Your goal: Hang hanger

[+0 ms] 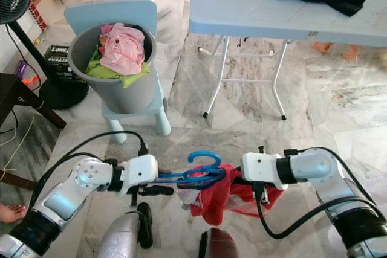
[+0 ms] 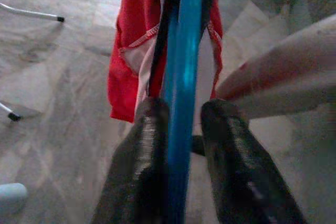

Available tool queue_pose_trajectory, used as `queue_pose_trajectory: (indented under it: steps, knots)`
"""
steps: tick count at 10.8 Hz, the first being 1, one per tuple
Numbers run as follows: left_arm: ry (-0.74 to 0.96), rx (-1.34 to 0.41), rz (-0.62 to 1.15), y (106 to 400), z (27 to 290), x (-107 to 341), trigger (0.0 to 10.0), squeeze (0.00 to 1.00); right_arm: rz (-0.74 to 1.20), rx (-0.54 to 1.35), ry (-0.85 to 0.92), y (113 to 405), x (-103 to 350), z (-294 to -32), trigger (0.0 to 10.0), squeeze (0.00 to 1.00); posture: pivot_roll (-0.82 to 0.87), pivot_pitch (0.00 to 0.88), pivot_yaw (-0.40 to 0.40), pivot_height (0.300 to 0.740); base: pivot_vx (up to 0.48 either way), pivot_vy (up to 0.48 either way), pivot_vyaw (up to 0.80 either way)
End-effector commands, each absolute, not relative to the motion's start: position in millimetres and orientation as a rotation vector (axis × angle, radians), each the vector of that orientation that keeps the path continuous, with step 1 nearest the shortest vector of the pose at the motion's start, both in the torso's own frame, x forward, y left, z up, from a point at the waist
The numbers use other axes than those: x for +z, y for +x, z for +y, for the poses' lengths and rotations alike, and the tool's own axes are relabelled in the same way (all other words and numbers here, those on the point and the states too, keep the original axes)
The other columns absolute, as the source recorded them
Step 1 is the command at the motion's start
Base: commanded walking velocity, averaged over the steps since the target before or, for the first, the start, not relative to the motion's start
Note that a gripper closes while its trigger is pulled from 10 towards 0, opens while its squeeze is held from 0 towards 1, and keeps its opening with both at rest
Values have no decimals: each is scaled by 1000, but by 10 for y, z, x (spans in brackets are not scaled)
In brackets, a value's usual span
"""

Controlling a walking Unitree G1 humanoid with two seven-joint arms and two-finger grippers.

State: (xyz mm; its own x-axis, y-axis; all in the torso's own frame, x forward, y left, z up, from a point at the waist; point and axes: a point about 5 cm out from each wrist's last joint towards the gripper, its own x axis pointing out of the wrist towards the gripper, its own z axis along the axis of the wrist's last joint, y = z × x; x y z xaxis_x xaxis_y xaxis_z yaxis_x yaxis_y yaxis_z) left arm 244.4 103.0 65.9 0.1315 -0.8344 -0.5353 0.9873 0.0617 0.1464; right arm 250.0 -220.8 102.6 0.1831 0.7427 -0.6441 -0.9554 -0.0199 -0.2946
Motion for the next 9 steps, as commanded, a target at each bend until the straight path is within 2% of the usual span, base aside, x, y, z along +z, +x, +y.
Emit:
queue_pose_trajectory:
  steps: [1,5,6,7,9]
  knots:
    - [533,-1455,362,2386,1007,641,0,0,312,1389,-799,2503,1063,-2209,10000,0,-36,198,-26,740,0,0,0]
    - [522,-1432,322,2415,958,657,0,0,309,1388,-803,2520,1064,-2207,10000,0,-38,195,-30,740,0,0,0]
    - [507,-1406,300,2431,938,644,0,0,333,1403,-757,2517,1082,-2211,10000,216,-39,194,-33,740,0,0,0]
    - [497,-1380,278,2446,918,631,0,0,365,1420,-711,2521,1098,-2212,10000,1000,-39,192,-35,740,0,0,0]
    - [485,-1338,247,2477,902,623,0,0,367,1406,-729,2552,1103,-2224,10000,1000,-38,191,-40,740,0,0,0]
